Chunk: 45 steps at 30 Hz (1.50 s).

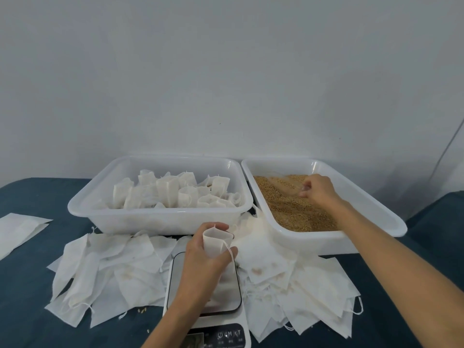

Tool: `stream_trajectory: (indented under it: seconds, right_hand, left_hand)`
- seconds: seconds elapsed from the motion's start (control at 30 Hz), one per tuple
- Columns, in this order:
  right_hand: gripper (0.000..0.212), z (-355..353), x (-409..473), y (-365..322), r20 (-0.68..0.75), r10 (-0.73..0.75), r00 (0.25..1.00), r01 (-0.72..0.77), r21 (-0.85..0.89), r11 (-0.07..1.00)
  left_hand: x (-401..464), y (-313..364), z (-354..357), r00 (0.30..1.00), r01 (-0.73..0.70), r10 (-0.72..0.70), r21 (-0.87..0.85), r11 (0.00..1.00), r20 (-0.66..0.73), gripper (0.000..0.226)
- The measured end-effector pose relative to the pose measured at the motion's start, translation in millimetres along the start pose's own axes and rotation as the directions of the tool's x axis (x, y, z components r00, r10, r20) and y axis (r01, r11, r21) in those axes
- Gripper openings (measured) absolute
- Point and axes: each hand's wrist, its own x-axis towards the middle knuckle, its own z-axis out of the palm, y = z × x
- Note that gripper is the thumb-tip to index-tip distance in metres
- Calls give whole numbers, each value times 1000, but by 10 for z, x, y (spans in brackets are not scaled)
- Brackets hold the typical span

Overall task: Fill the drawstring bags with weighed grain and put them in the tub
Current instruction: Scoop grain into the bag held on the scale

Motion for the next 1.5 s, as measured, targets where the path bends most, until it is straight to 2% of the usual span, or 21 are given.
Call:
stream_trajectory:
  seconds: [0.13,0.27,0.33,0.43,0.6,0.73,0.97,1.17,1.37,1.5]
  right_hand:
    - [14,-97,-235,-150,20,-193,981,189,144,971]
    - [20,-155,-737,-406,85,-463,882,423,289,859]
    - [19,-218,-965,-526,106,-553,826,506,290,812]
    - [30,-397,-1227,-688,120,-637,761,609,206,766]
    - [41,-631,-1373,-862,146,-663,734,664,48,746]
    - [42,-719,-1377,-895,136,-669,731,674,14,739]
    - [39,-705,-1360,-924,137,-705,696,713,-15,701]
    - [39,-701,-1337,-927,166,-684,710,700,-60,712]
    - [38,-674,-1340,-945,143,-725,674,737,-58,673]
    - [36,-642,-1353,-958,84,-782,618,786,-104,610]
  left_hand:
    - [16,-18,19,1000,-1,0,14,1000,21,36]
    - [-3,-5,20,999,26,-26,5,1000,43,36]
    - [-14,13,15,998,38,-39,4,999,51,36]
    - [-28,38,19,997,44,-45,17,999,60,35]
    - [-36,29,22,996,27,-30,35,999,84,33]
    - [-40,34,25,997,37,-38,10,999,74,41]
    - [-35,-5,34,995,52,-55,37,998,87,41]
    - [-27,-24,51,994,17,-24,70,997,107,46]
    - [-18,-25,37,993,1,-4,23,1000,116,48]
    - [-7,-21,36,994,10,-11,12,1000,111,54]
